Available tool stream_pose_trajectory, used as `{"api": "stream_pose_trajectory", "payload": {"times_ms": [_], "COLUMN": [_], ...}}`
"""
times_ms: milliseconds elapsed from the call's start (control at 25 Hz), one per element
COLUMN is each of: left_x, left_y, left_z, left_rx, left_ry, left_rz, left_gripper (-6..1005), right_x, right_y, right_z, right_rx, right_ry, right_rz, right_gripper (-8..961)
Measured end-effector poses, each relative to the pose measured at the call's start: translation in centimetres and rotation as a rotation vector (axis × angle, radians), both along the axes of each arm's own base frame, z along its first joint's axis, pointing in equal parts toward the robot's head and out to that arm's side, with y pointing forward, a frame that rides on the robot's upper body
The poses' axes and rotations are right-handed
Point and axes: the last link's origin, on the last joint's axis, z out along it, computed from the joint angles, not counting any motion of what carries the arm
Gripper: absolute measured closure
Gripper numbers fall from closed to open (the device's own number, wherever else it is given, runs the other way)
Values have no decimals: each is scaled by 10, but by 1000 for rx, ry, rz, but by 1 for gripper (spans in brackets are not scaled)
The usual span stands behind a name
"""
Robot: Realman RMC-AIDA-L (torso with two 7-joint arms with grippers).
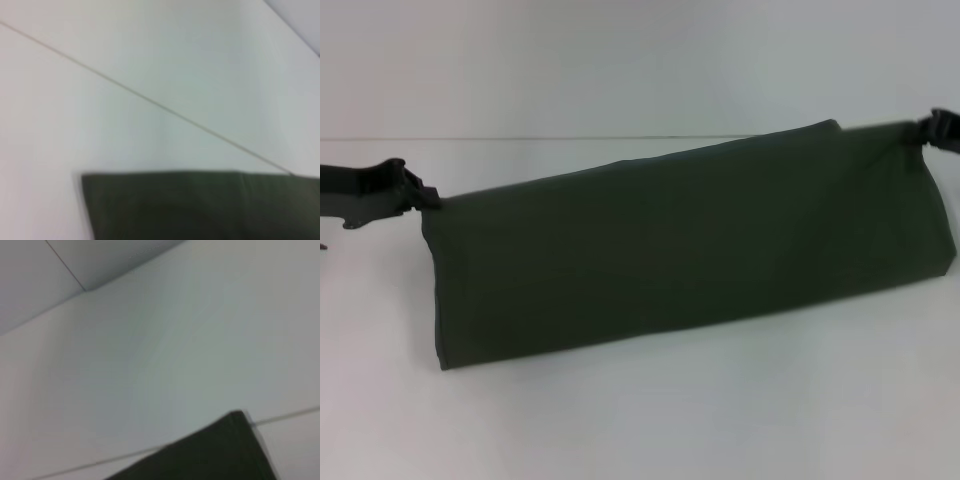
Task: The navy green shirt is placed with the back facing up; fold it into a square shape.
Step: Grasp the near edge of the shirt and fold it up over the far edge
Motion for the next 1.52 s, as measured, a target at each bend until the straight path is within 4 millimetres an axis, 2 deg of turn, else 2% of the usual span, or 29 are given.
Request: {"api": "stream_pose_trajectory", "payload": {"times_ms": [240,360,560,720,1160,1400,1520], "left_x": [-4,-3,-1,1,9,12,13], "left_y": [9,14,22,27,40,44,47], "left_z": [7,8,3,2,-6,-10,-16], "left_rx": [73,101,132,154,166,201,226], "left_ry": [16,31,60,78,105,91,87], "left_rz": [37,41,36,31,21,31,43], "left_gripper": [992,992,993,993,992,993,920], "right_x": [-36,-45,-47,-46,-42,-47,-51], "right_y": [25,38,48,50,51,60,67], "right_z": [2,-5,-22,-27,-24,-16,-8], "right_rx": [51,85,113,136,155,135,142], "right_ry": [-12,-52,-142,-174,-194,-257,-281], "right_rz": [69,70,60,54,46,64,61], "right_gripper": [804,799,791,784,766,756,751]}}
